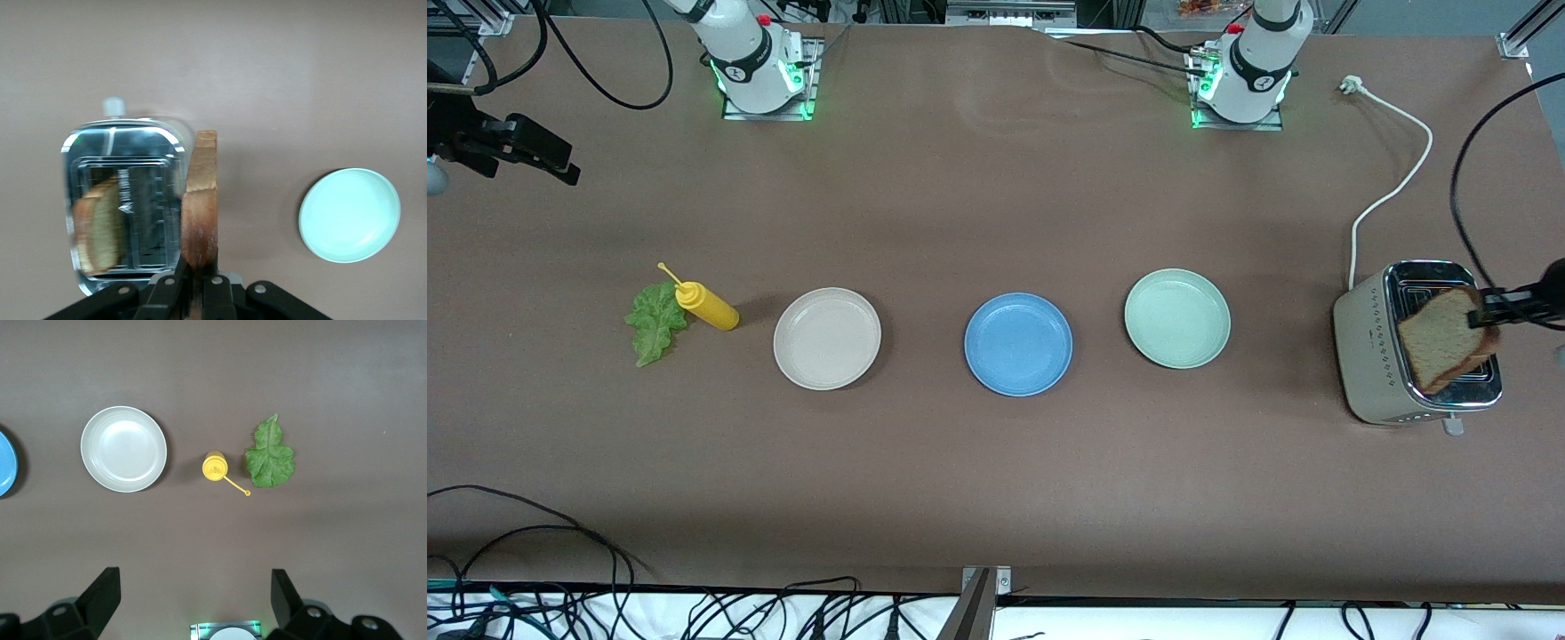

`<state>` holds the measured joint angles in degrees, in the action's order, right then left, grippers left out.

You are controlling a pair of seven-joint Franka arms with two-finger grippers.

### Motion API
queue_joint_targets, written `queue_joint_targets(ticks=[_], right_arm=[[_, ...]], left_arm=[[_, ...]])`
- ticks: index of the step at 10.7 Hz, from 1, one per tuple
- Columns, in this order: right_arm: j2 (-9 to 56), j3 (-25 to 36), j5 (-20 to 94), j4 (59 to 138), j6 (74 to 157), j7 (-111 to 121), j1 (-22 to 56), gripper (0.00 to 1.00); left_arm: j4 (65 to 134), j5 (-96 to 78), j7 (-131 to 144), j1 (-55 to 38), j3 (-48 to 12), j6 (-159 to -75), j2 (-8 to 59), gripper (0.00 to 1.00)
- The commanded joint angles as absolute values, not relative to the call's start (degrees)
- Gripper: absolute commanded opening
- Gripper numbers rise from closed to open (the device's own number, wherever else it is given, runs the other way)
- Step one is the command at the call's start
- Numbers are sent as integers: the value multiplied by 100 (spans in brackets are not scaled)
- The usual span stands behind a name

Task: Make sandwich in blue plate with both arms
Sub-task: 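Carry the bread slice with the left gripper over the blue plate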

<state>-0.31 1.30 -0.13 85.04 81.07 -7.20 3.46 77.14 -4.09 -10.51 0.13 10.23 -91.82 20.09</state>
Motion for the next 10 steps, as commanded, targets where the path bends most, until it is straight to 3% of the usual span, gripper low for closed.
queue_joint_targets(ticks=[1,4,10], right_arm=[[-79,158,-9,8534,8095,-668,378,100],[-79,149,-9,8534,8095,-668,378,100],[-97,158,9,8525,8095,-659,378,100]], left_arm=[[7655,-176,-14,-193,337,-9009,2030,0],[7655,280,1402,-202,-840,-8982,2144,0],[7612,202,2940,-246,-2414,-9253,2802,0]])
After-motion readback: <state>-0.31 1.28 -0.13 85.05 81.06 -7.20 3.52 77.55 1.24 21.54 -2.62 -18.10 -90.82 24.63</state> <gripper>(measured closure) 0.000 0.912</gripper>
